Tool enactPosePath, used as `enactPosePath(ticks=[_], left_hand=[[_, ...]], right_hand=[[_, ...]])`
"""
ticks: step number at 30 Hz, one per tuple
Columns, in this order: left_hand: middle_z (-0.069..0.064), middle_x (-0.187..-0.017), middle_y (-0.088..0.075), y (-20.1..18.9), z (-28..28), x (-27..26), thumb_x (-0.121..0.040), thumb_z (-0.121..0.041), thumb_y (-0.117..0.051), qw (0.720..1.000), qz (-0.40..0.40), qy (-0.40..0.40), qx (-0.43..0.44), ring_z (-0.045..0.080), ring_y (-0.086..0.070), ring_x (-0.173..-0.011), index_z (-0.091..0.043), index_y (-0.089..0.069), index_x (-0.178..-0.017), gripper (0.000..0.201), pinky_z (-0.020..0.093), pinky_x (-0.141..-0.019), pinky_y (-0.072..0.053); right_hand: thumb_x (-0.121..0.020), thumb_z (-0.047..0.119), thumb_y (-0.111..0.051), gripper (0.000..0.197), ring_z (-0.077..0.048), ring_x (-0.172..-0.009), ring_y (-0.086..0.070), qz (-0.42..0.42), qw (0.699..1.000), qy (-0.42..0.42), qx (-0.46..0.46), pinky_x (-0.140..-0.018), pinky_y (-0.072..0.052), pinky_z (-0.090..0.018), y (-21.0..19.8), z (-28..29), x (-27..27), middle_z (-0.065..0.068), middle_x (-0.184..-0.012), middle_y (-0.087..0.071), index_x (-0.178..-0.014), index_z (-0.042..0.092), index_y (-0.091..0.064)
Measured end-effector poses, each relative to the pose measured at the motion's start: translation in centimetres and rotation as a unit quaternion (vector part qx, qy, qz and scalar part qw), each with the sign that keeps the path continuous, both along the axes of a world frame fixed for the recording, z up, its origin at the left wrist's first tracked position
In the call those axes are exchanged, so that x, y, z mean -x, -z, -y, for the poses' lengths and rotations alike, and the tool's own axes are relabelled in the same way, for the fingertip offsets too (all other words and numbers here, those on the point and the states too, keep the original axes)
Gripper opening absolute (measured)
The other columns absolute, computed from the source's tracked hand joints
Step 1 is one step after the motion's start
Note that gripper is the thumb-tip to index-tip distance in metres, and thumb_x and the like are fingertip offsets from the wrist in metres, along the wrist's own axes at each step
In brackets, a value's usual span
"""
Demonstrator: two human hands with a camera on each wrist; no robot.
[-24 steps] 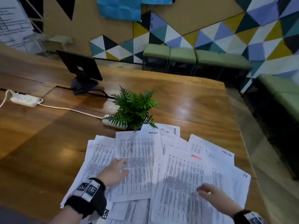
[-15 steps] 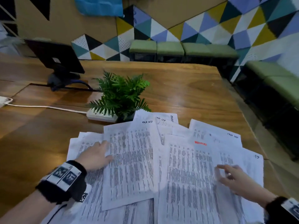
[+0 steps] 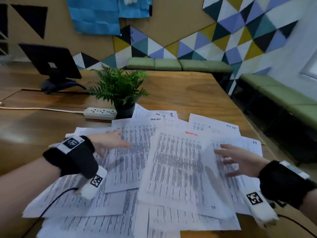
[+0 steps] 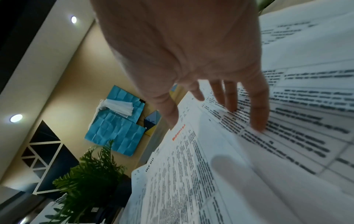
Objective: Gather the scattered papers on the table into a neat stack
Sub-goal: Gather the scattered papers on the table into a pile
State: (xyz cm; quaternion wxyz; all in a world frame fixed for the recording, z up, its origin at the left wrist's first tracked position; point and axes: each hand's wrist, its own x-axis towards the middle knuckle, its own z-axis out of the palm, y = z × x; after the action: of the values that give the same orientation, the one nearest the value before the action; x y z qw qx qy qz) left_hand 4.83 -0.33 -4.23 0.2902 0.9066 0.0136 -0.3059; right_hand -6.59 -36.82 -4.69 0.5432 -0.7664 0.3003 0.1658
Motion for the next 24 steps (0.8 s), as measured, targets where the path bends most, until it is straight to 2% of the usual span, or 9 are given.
enactPosePath(ticks=[2, 4, 9, 11, 13, 15, 18, 20, 24], left_hand=[[0.010, -0.163, 0.003, 0.4, -0.3, 0.2, -0.088, -0.048, -0.057, 0.997, 0.024, -0.018, -0.068, 0.033, -0.024, -0.145, -0.017, 0.004, -0.154, 0.096, 0.046, -0.109, -0.038], [0.012, -0.163, -0.004, 0.6, -0.1, 0.7, -0.089, -0.045, -0.058, 0.997, 0.016, -0.042, -0.067, 0.031, -0.022, -0.147, -0.010, 0.006, -0.154, 0.098, 0.041, -0.111, -0.034], [0.017, -0.147, -0.037, 1.8, 1.8, 0.8, -0.082, -0.030, -0.070, 0.982, -0.032, -0.155, 0.102, 0.030, -0.050, -0.107, -0.013, -0.027, -0.146, 0.079, 0.039, -0.082, -0.047], [0.017, -0.145, -0.042, 2.0, 2.4, 1.0, -0.080, -0.026, -0.071, 0.968, -0.026, -0.187, 0.166, 0.024, -0.056, -0.098, -0.013, -0.029, -0.144, 0.078, 0.032, -0.073, -0.050], [0.014, -0.152, -0.036, 2.2, 3.0, 1.4, -0.082, -0.028, -0.069, 0.964, -0.023, -0.180, 0.193, 0.027, -0.049, -0.126, -0.010, -0.027, -0.146, 0.079, 0.039, -0.098, -0.047], [0.009, -0.157, -0.030, 1.9, 3.8, 2.6, -0.086, -0.028, -0.066, 0.972, -0.025, -0.140, 0.186, 0.026, -0.029, -0.144, -0.008, -0.033, -0.146, 0.072, 0.039, -0.117, -0.025], [0.008, -0.142, -0.049, 1.2, 5.0, 4.5, -0.088, -0.004, -0.060, 0.984, 0.020, -0.069, 0.162, 0.027, -0.048, -0.126, -0.005, -0.043, -0.138, 0.053, 0.024, -0.102, -0.045], [0.007, -0.132, -0.057, 0.9, 5.3, 5.4, -0.085, 0.012, -0.051, 0.979, 0.104, -0.027, 0.173, 0.026, -0.056, -0.115, -0.010, -0.041, -0.139, 0.059, 0.024, -0.088, -0.052], [-0.005, -0.122, -0.060, -0.2, 4.3, 7.5, -0.089, 0.005, -0.050, 0.945, 0.221, -0.026, 0.240, 0.020, -0.059, -0.108, -0.030, -0.040, -0.138, 0.061, 0.033, -0.088, -0.050]], right_hand=[[-0.088, 0.031, -0.062, 0.054, -0.025, -0.103, -0.046, -0.014, 1.000, 0.022, 0.005, -0.070, -0.053, -0.043, 0.0, 0.0, 0.8, -0.007, -0.112, -0.046, -0.135, 0.013, -0.043], [-0.087, 0.028, -0.065, 0.047, -0.026, -0.099, -0.046, -0.034, 0.998, 0.033, -0.033, -0.066, -0.052, -0.044, 0.2, -0.7, 1.3, -0.008, -0.106, -0.045, -0.127, 0.010, -0.047], [-0.085, 0.023, -0.068, 0.032, -0.024, -0.071, -0.051, -0.040, 0.994, 0.012, -0.100, -0.058, -0.045, -0.033, 0.5, -4.0, 1.4, -0.010, -0.095, -0.045, -0.108, 0.011, -0.049], [-0.086, 0.020, -0.065, 0.018, -0.022, -0.068, -0.054, -0.033, 0.995, -0.002, -0.096, -0.059, -0.038, -0.029, 0.8, -5.1, 1.0, -0.010, -0.096, -0.053, -0.099, 0.012, -0.055], [-0.091, 0.019, -0.060, 0.011, -0.020, -0.078, -0.056, -0.023, 0.996, -0.013, -0.080, -0.068, -0.037, -0.032, 0.7, -6.4, 0.9, -0.011, -0.106, -0.055, -0.100, 0.013, -0.056], [-0.093, 0.019, -0.057, 0.028, -0.023, -0.108, -0.054, -0.009, 0.997, -0.049, -0.057, -0.089, -0.039, -0.036, 1.1, -7.4, 0.6, -0.011, -0.125, -0.050, -0.118, 0.010, -0.052], [-0.087, 0.024, -0.062, 0.071, -0.024, -0.140, -0.033, 0.006, 0.991, -0.122, -0.052, -0.113, -0.030, -0.044, 1.9, -8.3, 0.2, 0.002, -0.155, -0.032, -0.149, 0.018, -0.028], [-0.087, 0.027, -0.062, 0.073, -0.024, -0.139, -0.034, 0.017, 0.990, -0.129, -0.060, -0.111, -0.034, -0.045, 1.9, -8.0, 0.4, 0.002, -0.154, -0.033, -0.150, 0.021, -0.025], [-0.094, 0.036, -0.049, 0.060, -0.029, -0.134, -0.037, 0.055, 0.993, -0.062, 0.081, -0.099, -0.035, -0.036, 1.5, -4.6, 1.6, -0.007, -0.148, -0.036, -0.145, 0.010, -0.032]])
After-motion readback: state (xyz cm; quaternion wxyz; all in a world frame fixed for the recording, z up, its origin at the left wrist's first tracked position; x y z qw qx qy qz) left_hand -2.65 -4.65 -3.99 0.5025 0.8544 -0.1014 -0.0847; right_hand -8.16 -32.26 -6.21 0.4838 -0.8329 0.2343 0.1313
